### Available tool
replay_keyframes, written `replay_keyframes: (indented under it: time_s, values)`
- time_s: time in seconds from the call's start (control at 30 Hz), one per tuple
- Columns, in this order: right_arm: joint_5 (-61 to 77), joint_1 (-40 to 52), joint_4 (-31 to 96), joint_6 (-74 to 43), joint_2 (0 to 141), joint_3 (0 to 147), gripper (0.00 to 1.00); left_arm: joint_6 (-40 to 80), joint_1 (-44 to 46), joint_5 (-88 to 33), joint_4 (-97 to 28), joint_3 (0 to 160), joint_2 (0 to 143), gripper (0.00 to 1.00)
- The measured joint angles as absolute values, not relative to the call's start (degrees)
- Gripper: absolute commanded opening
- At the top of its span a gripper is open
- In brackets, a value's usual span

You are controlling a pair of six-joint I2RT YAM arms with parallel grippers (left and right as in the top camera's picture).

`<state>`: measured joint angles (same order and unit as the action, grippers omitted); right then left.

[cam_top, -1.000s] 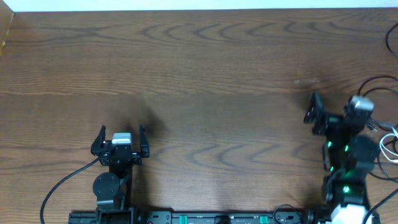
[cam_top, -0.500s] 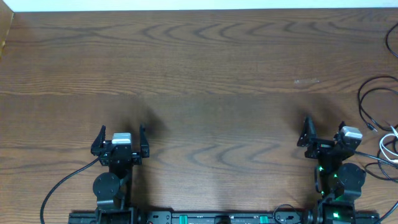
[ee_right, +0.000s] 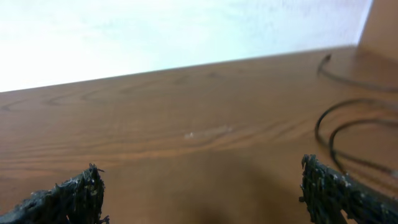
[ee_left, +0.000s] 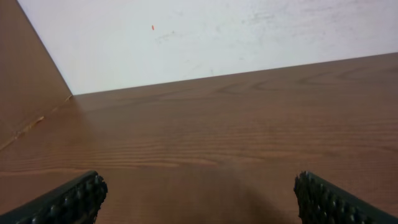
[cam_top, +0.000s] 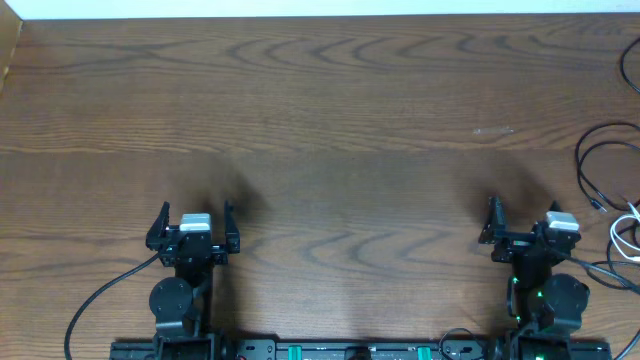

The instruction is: Untangle cables

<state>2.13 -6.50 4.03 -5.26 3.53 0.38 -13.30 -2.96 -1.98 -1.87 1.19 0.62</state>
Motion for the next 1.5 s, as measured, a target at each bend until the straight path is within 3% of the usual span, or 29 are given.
replay_keyframes:
  time_s: [0.43,1.5]
  values:
    - [1.9,-6.3,4.0,3.2,0.7,0.4,0.99,-13.3,-3.0,-2.0,-1.9,1.2,0.6,0.98]
    - [1.9,-6.3,4.0,4.0,0.7,0.4,0.99,-13.3,-3.0,-2.0,-1.9,1.2,0.6,0.98]
